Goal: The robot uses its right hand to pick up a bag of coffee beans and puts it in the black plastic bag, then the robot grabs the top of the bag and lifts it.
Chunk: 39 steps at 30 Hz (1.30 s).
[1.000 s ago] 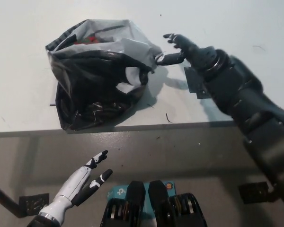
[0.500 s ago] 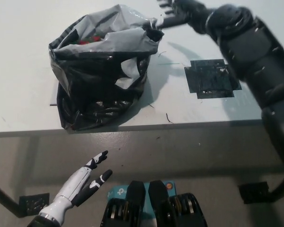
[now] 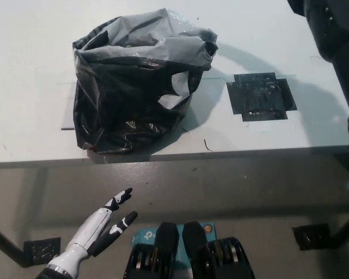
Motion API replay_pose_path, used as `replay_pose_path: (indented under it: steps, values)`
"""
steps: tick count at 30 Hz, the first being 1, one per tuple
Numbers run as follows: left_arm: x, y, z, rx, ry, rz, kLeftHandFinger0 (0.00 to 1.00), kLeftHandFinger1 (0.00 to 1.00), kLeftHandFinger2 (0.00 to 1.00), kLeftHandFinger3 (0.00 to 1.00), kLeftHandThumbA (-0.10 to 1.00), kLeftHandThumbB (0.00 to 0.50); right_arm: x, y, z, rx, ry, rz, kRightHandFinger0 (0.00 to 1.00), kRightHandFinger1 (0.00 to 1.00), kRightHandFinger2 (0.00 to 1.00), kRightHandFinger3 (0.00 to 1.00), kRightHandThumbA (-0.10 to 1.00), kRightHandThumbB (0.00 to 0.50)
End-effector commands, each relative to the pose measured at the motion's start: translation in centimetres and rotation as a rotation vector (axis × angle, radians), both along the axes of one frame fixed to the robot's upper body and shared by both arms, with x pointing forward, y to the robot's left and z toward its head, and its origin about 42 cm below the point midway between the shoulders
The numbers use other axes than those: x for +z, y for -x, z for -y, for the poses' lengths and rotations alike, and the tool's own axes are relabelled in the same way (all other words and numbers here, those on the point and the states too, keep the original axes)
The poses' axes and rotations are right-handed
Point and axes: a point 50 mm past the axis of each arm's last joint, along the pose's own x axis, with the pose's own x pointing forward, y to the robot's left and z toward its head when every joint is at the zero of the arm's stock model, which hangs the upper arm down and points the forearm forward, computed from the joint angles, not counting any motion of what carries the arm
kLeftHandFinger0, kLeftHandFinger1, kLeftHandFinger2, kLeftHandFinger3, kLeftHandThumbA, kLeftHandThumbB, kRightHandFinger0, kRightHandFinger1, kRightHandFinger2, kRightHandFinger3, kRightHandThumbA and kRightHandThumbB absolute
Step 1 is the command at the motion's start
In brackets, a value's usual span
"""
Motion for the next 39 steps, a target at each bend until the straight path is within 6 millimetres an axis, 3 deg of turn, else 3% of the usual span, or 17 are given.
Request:
replay_pose_path:
  steps: [1, 5, 7, 8, 11, 12, 14, 15, 19, 21, 24, 28, 33, 35, 36, 38, 39]
  values:
    - [0.5, 0.6, -0.6, -0.02, 0.005, 0.029, 1.0, 1.0, 1.0, 1.0, 1.0, 0.18, 5.5, 1.1, 1.4, 0.097, -0.17, 0.062, 1.0, 1.0, 1.0, 1.0, 1.0, 0.5]
    - [0.7, 0.5, -1.2, -0.003, 0.011, 0.025, 1.0, 1.0, 1.0, 1.0, 1.0, 0.18, 7.6, 4.2, 3.6, -0.011, -0.119, 0.324, 1.0, 1.0, 1.0, 1.0, 1.0, 0.451]
    - [0.7, 0.4, -1.4, 0.004, 0.014, 0.013, 1.0, 1.0, 1.0, 1.0, 1.0, 0.17, 8.3, 8.1, 5.6, -0.108, -0.049, 0.541, 1.0, 1.0, 1.0, 1.0, 1.0, 0.471]
    - [0.7, 0.4, -1.6, 0.006, 0.014, 0.014, 1.0, 1.0, 1.0, 1.0, 1.0, 0.163, 8.4, 10.6, 6.7, -0.14, -0.026, 0.659, 1.0, 1.0, 1.0, 1.0, 1.0, 0.457]
    - [0.7, 0.2, -2.0, 0.016, -0.003, 0.029, 1.0, 1.0, 1.0, 1.0, 1.0, 0.18, 8.4, 14.6, 8.1, -0.182, -0.039, 0.794, 1.0, 1.0, 1.0, 1.0, 1.0, 0.448]
    - [0.9, 0.1, -2.2, 0.031, -0.003, 0.031, 1.0, 1.0, 1.0, 1.0, 1.0, 0.212, 7.5, 18.8, 9.6, -0.19, -0.056, 0.897, 1.0, 1.0, 1.0, 1.0, 1.0, 0.407]
    - [1.2, -0.1, -2.4, 0.048, 0.023, 0.029, 1.0, 1.0, 1.0, 1.0, 1.0, 0.219, 6.1, 23.2, 10.8, -0.181, -0.086, 0.97, 1.0, 1.0, 1.0, 1.0, 1.0, 0.442]
    - [1.3, -0.2, -2.5, 0.06, 0.05, 0.025, 1.0, 1.0, 1.0, 1.0, 1.0, 0.226, 4.5, 26.8, 11.2, -0.154, -0.123, 1.023, 1.0, 1.0, 1.0, 1.0, 1.0, 0.459]
    - [1.5, -0.8, -2.7, 0.068, 0.063, 0.038, 1.0, 1.0, 1.0, 1.0, 1.0, 0.219, 1.2, 33.1, 10.9, -0.113, -0.145, 1.117, 1.0, 1.0, 1.0, 1.0, 1.0, 0.455]
    - [1.8, -1.5, -2.8, 0.077, 0.064, 0.041, 1.0, 1.0, 1.0, 1.0, 1.0, 0.235, -0.6, 35.7, 10.2, -0.08, -0.179, 1.14, 1.0, 1.0, 1.0, 1.0, 1.0, 0.483]
    - [2.6, -2.5, -2.9, 0.08, 0.063, 0.056, 1.0, 1.0, 1.0, 1.0, 1.0, 0.225, -2.5, 37.2, 9.7, -0.057, -0.191, 1.185, 1.0, 1.0, 1.0, 1.0, 1.0, 0.43]
    - [3.3, -3.7, -2.8, 0.076, 0.062, 0.071, 1.0, 1.0, 1.0, 1.0, 1.0, 0.221, -3.4, 38.2, 10.1, -0.058, -0.145, 1.277, 1.0, 1.0, 1.0, 1.0, 1.0, 0.471]
    - [4.0, -5.3, -2.8, 0.073, 0.069, 0.099, 1.0, 1.0, 1.0, 1.0, 1.0, 0.228, -5.5, 39.3, 10.7, -0.082, -0.166, 1.282, 1.0, 1.0, 1.0, 1.0, 1.0, 0.428]
    - [4.9, -6.3, -2.9, 0.075, 0.065, 0.119, 1.0, 1.0, 1.0, 1.0, 1.0, 0.263, -6.3, 39.8, 10.5, -0.145, -0.131, 1.333, 1.0, 1.0, 1.0, 1.0, 1.0, 0.308]
    - [5.3, -6.7, -3.0, 0.075, 0.064, 0.129, 1.0, 1.0, 1.0, 1.0, 1.0, 0.268, -6.6, 39.9, 10.2, -0.168, -0.123, 1.348, 1.0, 1.0, 1.0, 1.0, 1.0, 0.304]
    - [5.6, -6.8, -3.0, 0.078, 0.064, 0.132, 1.0, 1.0, 1.0, 1.0, 1.0, 0.277, -7.2, 39.8, 10.0, -0.17, -0.133, 1.309, 1.0, 1.0, 1.0, 1.0, 1.0, 0.357]
    - [5.8, -6.9, -3.1, 0.075, 0.064, 0.139, 1.0, 1.0, 1.0, 1.0, 1.0, 0.263, -8.4, 39.3, 9.9, -0.16, -0.168, 1.242, 1.0, 1.0, 1.0, 1.0, 1.0, 0.361]
